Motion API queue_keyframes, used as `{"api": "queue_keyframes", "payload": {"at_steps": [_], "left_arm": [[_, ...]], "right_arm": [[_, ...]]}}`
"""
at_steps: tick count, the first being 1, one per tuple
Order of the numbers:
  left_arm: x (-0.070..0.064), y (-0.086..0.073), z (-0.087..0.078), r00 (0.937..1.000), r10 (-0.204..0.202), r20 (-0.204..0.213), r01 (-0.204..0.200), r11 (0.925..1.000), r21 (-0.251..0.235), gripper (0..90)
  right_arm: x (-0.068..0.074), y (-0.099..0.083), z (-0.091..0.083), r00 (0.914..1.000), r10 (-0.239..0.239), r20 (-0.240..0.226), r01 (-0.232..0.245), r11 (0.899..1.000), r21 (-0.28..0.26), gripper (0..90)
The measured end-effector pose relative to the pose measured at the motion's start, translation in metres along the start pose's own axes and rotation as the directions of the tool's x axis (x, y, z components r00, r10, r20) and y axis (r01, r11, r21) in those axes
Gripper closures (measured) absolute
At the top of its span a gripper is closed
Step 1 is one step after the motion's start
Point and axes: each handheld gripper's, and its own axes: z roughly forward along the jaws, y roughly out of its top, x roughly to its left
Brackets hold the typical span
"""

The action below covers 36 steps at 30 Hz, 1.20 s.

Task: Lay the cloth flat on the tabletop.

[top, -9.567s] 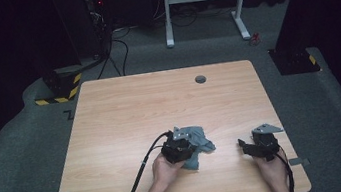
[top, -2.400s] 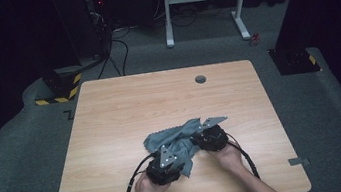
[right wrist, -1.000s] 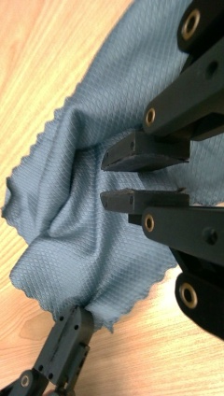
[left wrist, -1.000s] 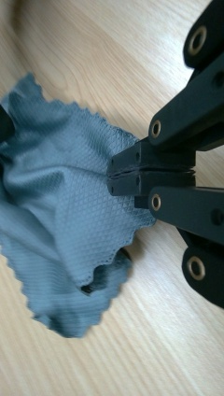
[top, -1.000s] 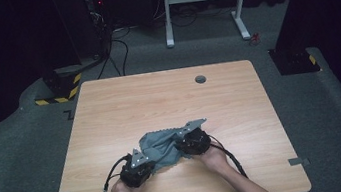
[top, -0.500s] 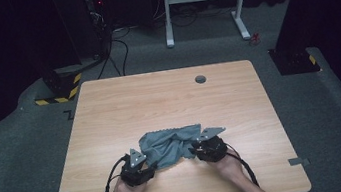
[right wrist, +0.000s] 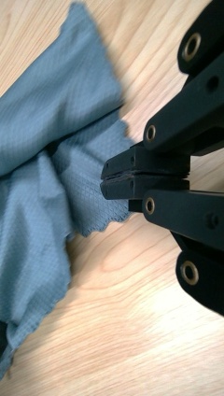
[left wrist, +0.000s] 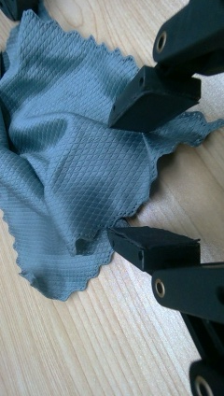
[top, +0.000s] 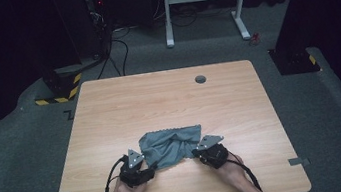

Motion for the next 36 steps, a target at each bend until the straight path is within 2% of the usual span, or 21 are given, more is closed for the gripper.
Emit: {"api": "queue_keyframes", "payload": {"at_steps": [1, 4, 5, 11, 13, 16, 21, 23, 24, 30, 31, 32, 36], "left_arm": [[0.0, 0.0, 0.0, 1.0, 0.0, 0.0, 0.0, 1.0, 0.0, 40.7], [0.0, 0.0, 0.0, 1.0, -0.003, 0.0, 0.003, 1.0, 0.001, 39.7], [-0.001, 0.0, 0.0, 1.0, -0.004, 0.0, 0.004, 1.0, 0.0, 39.3], [-0.001, 0.0, 0.0, 1.0, 0.0, 0.006, 0.0, 1.0, 0.003, 36.7], [-0.002, 0.0, 0.0, 0.9999, 0.004, 0.011, -0.004, 1.0, 0.006, 35.7], [-0.002, 0.0, 0.0, 0.9997, 0.014, 0.02, -0.014, 0.9999, 0.006, 35.1], [-0.003, 0.0, 0.0, 0.9994, 0.022, 0.029, -0.022, 0.9997, 0.007, 35.1], [-0.004, -0.001, 0.0, 0.9992, 0.02, 0.035, -0.02, 0.9998, 0.006, 34.8], [-0.004, 0.0, 0.0, 0.9984, 0.033, 0.046, -0.033, 0.9994, 0.006, 34.6], [-0.007, -0.001, -0.001, 0.9973, 0.044, 0.059, -0.045, 0.999, 0.007, 34.4], [-0.008, -0.002, -0.002, 0.9968, 0.049, 0.063, -0.049, 0.9988, 0.005, 34.4], [-0.009, -0.003, -0.003, 0.9966, 0.05, 0.065, -0.051, 0.9987, 0.006, 34.5], [-0.011, -0.007, -0.008, 0.995, 0.075, 0.067, -0.076, 0.9971, 0.01, 34.4]], "right_arm": [[-0.006, -0.006, -0.007, 0.9998, 0.017, 0.008, -0.017, 1.0, 0.007, 89.2], [-0.009, -0.011, -0.012, 0.9995, 0.03, 0.013, -0.03, 1.0, 0.007, 89.2], [-0.014, -0.018, -0.021, 0.9988, 0.043, 0.022, -0.043, 0.999, 0.009, 89.2], [-0.019, -0.033, -0.038, 0.9984, 0.049, 0.029, -0.049, 0.999, 0.011, 89.2], [-0.017, -0.039, -0.044, 0.9985, 0.051, 0.017, -0.051, 0.999, 0.013, 89.2], [-0.007, -0.048, -0.05, 0.9996, 0.024, 0.014, -0.025, 1.0, 0.013, 89.1], [0.004, -0.054, -0.057, 0.9993, 0.036, -0.012, -0.035, 0.999, 0.017, 89.1], [0.006, -0.055, -0.058, 0.9997, 0.021, -0.008, -0.021, 1.0, 0.015, 89.2], [0.011, -0.057, -0.062, 1.0, 0.005, 0.005, -0.005, 1.0, 0.024, 89.1], [0.015, -0.062, -0.068, 1.0, 0.01, -0.002, -0.01, 1.0, 0.022, 88.5], [0.015, -0.063, -0.068, 0.9999, 0.013, -0.008, -0.013, 1.0, 0.02, 85.6], [0.015, -0.063, -0.068, 0.9997, 0.018, -0.018, -0.017, 1.0, 0.013, 82.3], [0.01, -0.057, -0.07, 0.9986, 0.048, -0.023, -0.049, 0.998, -0.042, 80.1]]}}
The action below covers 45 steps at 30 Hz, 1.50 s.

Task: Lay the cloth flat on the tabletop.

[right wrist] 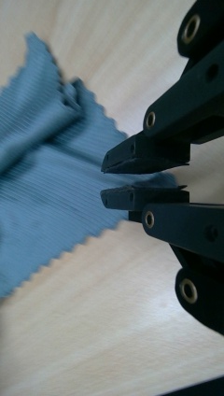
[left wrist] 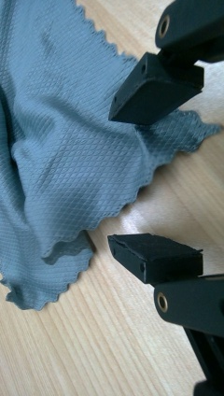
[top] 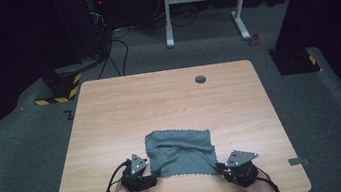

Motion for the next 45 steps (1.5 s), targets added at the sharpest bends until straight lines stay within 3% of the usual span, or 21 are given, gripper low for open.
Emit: {"api": "queue_keyframes", "payload": {"at_steps": [5, 6, 7, 10, 14, 15, 16, 22, 25, 31, 37, 38, 41, 45], "left_arm": [[0.003, 0.0, -0.003, 0.9996, -0.022, 0.018, 0.022, 0.9997, 0.011, 35.9], [0.006, 0.001, -0.002, 0.9987, -0.044, 0.025, 0.043, 0.999, 0.011, 35.9], [0.011, 0.004, -0.002, 0.9978, -0.064, 0.013, 0.064, 0.9977, 0.022, 37.1], [0.015, 0.006, -0.002, 0.9965, -0.08, 0.025, 0.079, 0.9967, 0.021, 37.3], [0.023, 0.011, -0.006, 0.9945, -0.099, 0.034, 0.099, 0.9951, 0.006, 38.4], [0.026, 0.012, -0.007, 0.994, -0.104, 0.034, 0.104, 0.9946, -0.002, 38.6], [0.03, 0.014, -0.009, 0.9926, -0.119, 0.027, 0.119, 0.9929, -0.009, 38.8], [0.044, 0.033, 0.0, 0.9927, -0.114, -0.041, 0.114, 0.9934, 0.011, 41.3], [0.053, 0.047, 0.014, 0.991, -0.113, -0.071, 0.115, 0.9933, 0.017, 44.1], [0.065, 0.064, 0.036, 0.9868, -0.127, -0.101, 0.131, 0.9906, 0.038, 48.0], [0.069, 0.072, 0.055, 0.9878, -0.123, -0.096, 0.129, 0.99, 0.059, 53.0], [0.07, 0.072, 0.058, 0.988, -0.119, -0.098, 0.126, 0.9903, 0.059, 58.2], [0.071, 0.07, 0.064, 0.99, -0.103, -0.097, 0.111, 0.9905, 0.081, 66.5], [0.073, 0.073, 0.065, 0.9918, -0.101, -0.078, 0.108, 0.9896, 0.095, 80.8]], "right_arm": [[-0.02, 0.015, 0.008, 0.9976, 0.066, 0.021, -0.065, 0.997, -0.051, 75.6], [-0.02, 0.015, 0.008, 0.9976, 0.066, 0.021, -0.065, 0.997, -0.051, 75.6], [-0.031, 0.022, 0.016, 0.9944, 0.098, 0.04, -0.096, 0.994, -0.047, 74.6], [-0.037, 0.029, 0.022, 0.9935, 0.104, 0.046, -0.102, 0.994, -0.046, 73.5], [-0.05, 0.039, 0.03, 0.987, 0.141, 0.077, -0.137, 0.989, -0.053, 72.1], [-0.058, 0.043, 0.035, 0.9813, 0.166, 0.097, -0.163, 0.986, -0.044, 72.3], [-0.061, 0.044, 0.038, 0.9792, 0.176, 0.101, -0.172, 0.984, -0.044, 72.4], [-0.073, 0.05, 0.052, 0.9697, 0.203, 0.136, -0.202, 0.979, -0.017, 70.2], [-0.074, 0.055, 0.062, 0.9692, 0.168, 0.18, -0.173, 0.985, 0.012, 66.6], [-0.077, 0.057, 0.07, 0.9673, 0.18, 0.179, -0.187, 0.982, 0.024, 66.3], [-0.081, 0.059, 0.075, 0.9711, 0.18, 0.157, -0.19, 0.98, 0.055, 77.0], [-0.081, 0.06, 0.076, 0.9719, 0.184, 0.147, -0.194, 0.979, 0.059, 83.0], [-0.081, 0.062, 0.077, 0.9775, 0.155, 0.144, -0.166, 0.984, 0.072, 88.4], [-0.082, 0.063, 0.077, 0.9779, 0.156, 0.14, -0.167, 0.983, 0.075, 89.4]]}}
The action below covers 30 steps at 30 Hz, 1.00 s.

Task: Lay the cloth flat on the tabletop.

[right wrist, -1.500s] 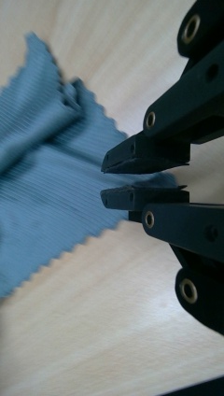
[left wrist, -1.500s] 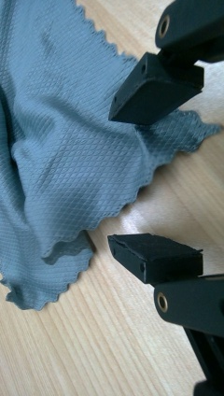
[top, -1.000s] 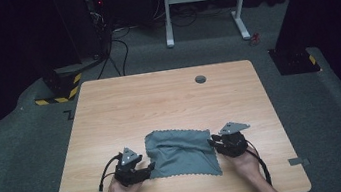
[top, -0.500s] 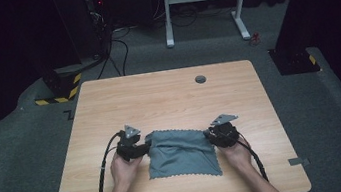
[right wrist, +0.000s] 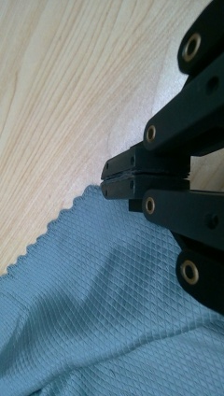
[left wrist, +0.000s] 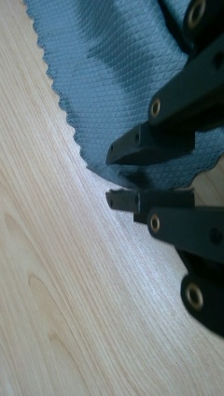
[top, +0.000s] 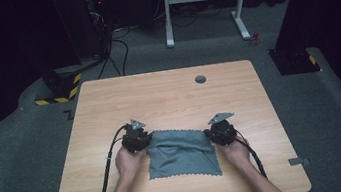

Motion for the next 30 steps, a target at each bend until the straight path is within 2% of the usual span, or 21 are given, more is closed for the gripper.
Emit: {"api": "queue_keyframes", "payload": {"at_steps": [1, 2, 3, 6, 9, 12, 14, 15, 16, 18, 21, 22, 26, 29, 30], "left_arm": [[0.0, 0.002, 0.001, 1.0, 0.005, 0.002, -0.005, 1.0, 0.008, 80.8], [-0.001, 0.004, 0.001, 0.9999, 0.015, -0.002, -0.015, 0.9999, 0.008, 88.3], [-0.001, 0.004, 0.001, 0.9999, 0.015, -0.002, -0.015, 0.9999, 0.008, 88.9], [0.004, 0.007, -0.001, 0.9999, -0.013, 0.005, 0.013, 0.9994, -0.032, 89.5], [0.004, 0.008, -0.001, 0.9998, -0.021, 0.002, 0.021, 0.9989, -0.043, 89.6], [0.006, 0.009, -0.001, 0.9994, -0.033, -0.009, 0.032, 0.9972, -0.067, 89.6], [0.007, 0.014, 0.0, 0.9985, -0.043, -0.034, 0.04, 0.9958, -0.083, 89.5], [0.007, 0.014, 0.0, 0.9985, -0.043, -0.034, 0.04, 0.9958, -0.083, 89.5], [0.004, 0.02, 0.002, 0.9987, -0.013, -0.048, 0.009, 0.9969, -0.078, 89.4], [0.002, 0.026, 0.005, 0.9985, 0.007, -0.055, -0.011, 0.9973, -0.073, 89.5], [0.002, 0.031, 0.009, 0.9983, -0.002, -0.058, -0.002, 0.9974, -0.072, 89.4], [0.004, 0.033, 0.013, 0.9986, -0.029, -0.045, 0.026, 0.9973, -0.068, 89.4], [0.005, 0.035, 0.024, 0.9972, -0.022, -0.072, 0.02, 0.9992, -0.035, 89.3], [0.007, 0.035, 0.028, 0.9961, -0.033, -0.081, 0.031, 0.9993, -0.021, 89.1], [0.006, 0.036, 0.03, 0.9953, -0.019, -0.095, 0.017, 0.9997, -0.014, 89.0]], "right_arm": [[-0.001, 0.0, 0.0, 1.0, -0.004, 0.003, 0.004, 1.0, -0.005, 89.5], [-0.001, 0.002, -0.003, 0.9999, -0.005, 0.011, 0.005, 1.0, -0.015, 89.6], [-0.001, 0.002, -0.003, 0.9999, -0.005, 0.011, 0.005, 1.0, -0.015, 89.6], [-0.005, 0.008, -0.011, 0.9994, -0.012, 0.032, 0.014, 0.999, -0.041, 89.7], [-0.007, 0.011, -0.014, 0.9991, -0.017, 0.039, 0.019, 0.998, -0.053, 89.7], [-0.013, 0.018, -0.012, 0.9978, -0.019, 0.064, 0.021, 0.999, -0.044, 89.7], [-0.016, 0.021, -0.01, 0.9973, -0.015, 0.072, 0.019, 0.998, -0.053, 89.7], [-0.016, 0.021, -0.01, 0.9973, -0.015, 0.072, 0.019, 0.998, -0.053, 89.7], [-0.019, 0.024, -0.007, 0.9959, -0.012, 0.089, 0.016, 0.999, -0.046, 89.7], [-0.022, 0.028, -0.005, 0.9945, -0.009, 0.104, 0.014, 0.999, -0.046, 89.7], [-0.028, 0.029, -0.003, 0.9941, 0.017, 0.107, -0.011, 0.999, -0.053, 89.7], [-0.035, 0.03, 0.002, 0.9914, 0.039, 0.125, -0.035, 0.999, -0.035, 89.8], [-0.041, 0.034, 0.009, 0.9884, 0.045, 0.145, -0.042, 0.999, -0.026, 89.7], [-0.044, 0.032, 0.018, 0.9868, 0.07, 0.146, -0.07, 0.998, -0.004, 89.6], [-0.044, 0.032, 0.02, 0.9862, 0.07, 0.15, -0.072, 0.997, 0.006, 89.6]]}}
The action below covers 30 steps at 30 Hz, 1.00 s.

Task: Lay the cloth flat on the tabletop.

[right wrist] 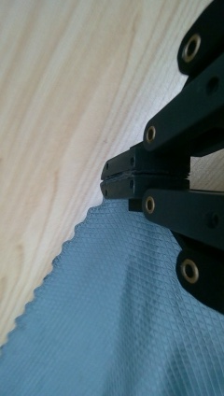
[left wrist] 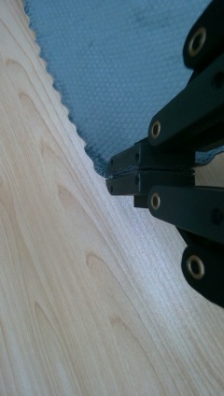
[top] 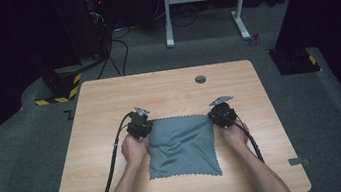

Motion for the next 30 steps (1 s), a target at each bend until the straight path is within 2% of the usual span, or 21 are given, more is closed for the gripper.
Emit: {"api": "queue_keyframes", "payload": {"at_steps": [1, 4, 6, 11, 12, 15, 18, 19, 21, 23, 24, 25, 26, 27, 28, 29, 30], "left_arm": [[-0.001, 0.0, 0.0, 0.9998, 0.019, -0.01, -0.019, 0.9998, 0.008, 88.9], [-0.002, 0.0, 0.002, 0.9986, 0.043, -0.03, -0.042, 0.999, 0.012, 88.9], [0.001, -0.001, 0.003, 0.9988, 0.034, -0.034, -0.034, 0.9993, 0.015, 89.0], [0.006, 0.0, 0.005, 0.9989, 0.005, -0.047, -0.004, 0.9999, 0.013, 89.0], [0.006, 0.0, 0.005, 0.9983, -0.004, -0.058, 0.004, 0.9999, 0.014, 86.5], [0.008, 0.0, 0.004, 0.998, 0.001, -0.063, 0.0, 0.9999, 0.017, 82.8], [0.009, 0.0, 0.002, 0.9983, -0.012, -0.058, 0.013, 0.9997, 0.019, 70.5], [0.009, 0.0, -0.004, 0.9981, 0.007, -0.061, -0.007, 1.0, -0.001, 68.5], [0.009, -0.002, -0.012, 0.9992, 0.006, -0.039, -0.007, 0.9996, -0.028, 65.6], [0.007, -0.003, -0.017, 0.9996, 0.008, -0.027, -0.009, 0.9995, -0.031, 61.8], [0.004, -0.007, -0.025, 0.9997, 0.026, 0.001, -0.026, 0.9993, -0.026, 60.0], [0.004, -0.007, -0.025, 0.9997, 0.026, 0.001, -0.026, 0.9993, -0.026, 58.8], [0.001, -0.01, -0.031, 0.9985, 0.051, 0.02, -0.05, 0.9986, -0.018, 58.8], [-0.003, -0.015, -0.039, 0.9965, 0.072, 0.044, -0.07, 0.9971, -0.028, 58.3], [-0.007, -0.024, -0.048, 0.9939, 0.09, 0.064, -0.088, 0.9955, -0.035, 58.1], [-0.007, -0.024, -0.048, 0.9939, 0.09, 0.064, -0.088, 0.9955, -0.035, 58.1], [-0.011, -0.032, -0.056, 0.992, 0.095, 0.084, -0.091, 0.9948, -0.045, 58.1]], "right_arm": [[0.0, 0.0, 0.003, 1.0, 0.001, 0.005, -0.001, 1.0, 0.01, 89.6], [0.0, 0.001, 0.006, 0.9999, 0.012, 0.004, -0.012, 1.0, 0.01, 89.5], [0.0, 0.003, 0.007, 0.9998, 0.022, 0.004, -0.022, 1.0, 0.003, 89.6], [0.003, 0.012, 0.009, 1.0, -0.004, 0.008, 0.004, 1.0, -0.001, 89.6], [0.003, 0.012, 0.012, 0.9999, 0.013, 0.002, -0.013, 1.0, 0.014, 89.4], [0.002, 0.011, 0.017, 1.0, 0.009, 0.004, -0.009, 1.0, 0.023, 87.6], [0.0, 0.011, 0.016, 0.9994, 0.033, 0.005, -0.034, 0.999, 0.022, 75.9], [-0.002, 0.011, 0.015, 0.9989, 0.046, -0.005, -0.046, 0.999, 0.023, 76.2], [-0.003, 0.009, 0.009, 0.9983, 0.057, -0.009, -0.057, 0.998, 0.009, 76.9], [-0.003, 0.008, 0.001, 0.9983, 0.052, -0.027, -0.052, 0.999, -0.008, 77.0], [-0.001, 0.005, -0.006, 0.9983, 0.045, -0.037, -0.046, 0.998, -0.031, 77.1], [-0.001, 0.005, -0.006, 0.9983, 0.045, -0.037, -0.046, 0.998, -0.031, 77.1], [0.0, 0.004, -0.01, 0.9978, 0.042, -0.051, -0.044, 0.998, -0.037, 77.1], [0.004, 0.0, -0.018, 0.9967, 0.029, -0.076, -0.033, 0.998, -0.049, 77.1], [0.012, -0.01, -0.031, 0.9941, -0.014, -0.107, 0.007, 0.998, -0.069, 77.4], [0.012, -0.01, -0.031, 0.9941, -0.014, -0.107, 0.007, 0.998, -0.069, 77.4], [0.015, -0.015, -0.036, 0.9926, -0.03, -0.117, 0.022, 0.997, -0.071, 77.5]]}}
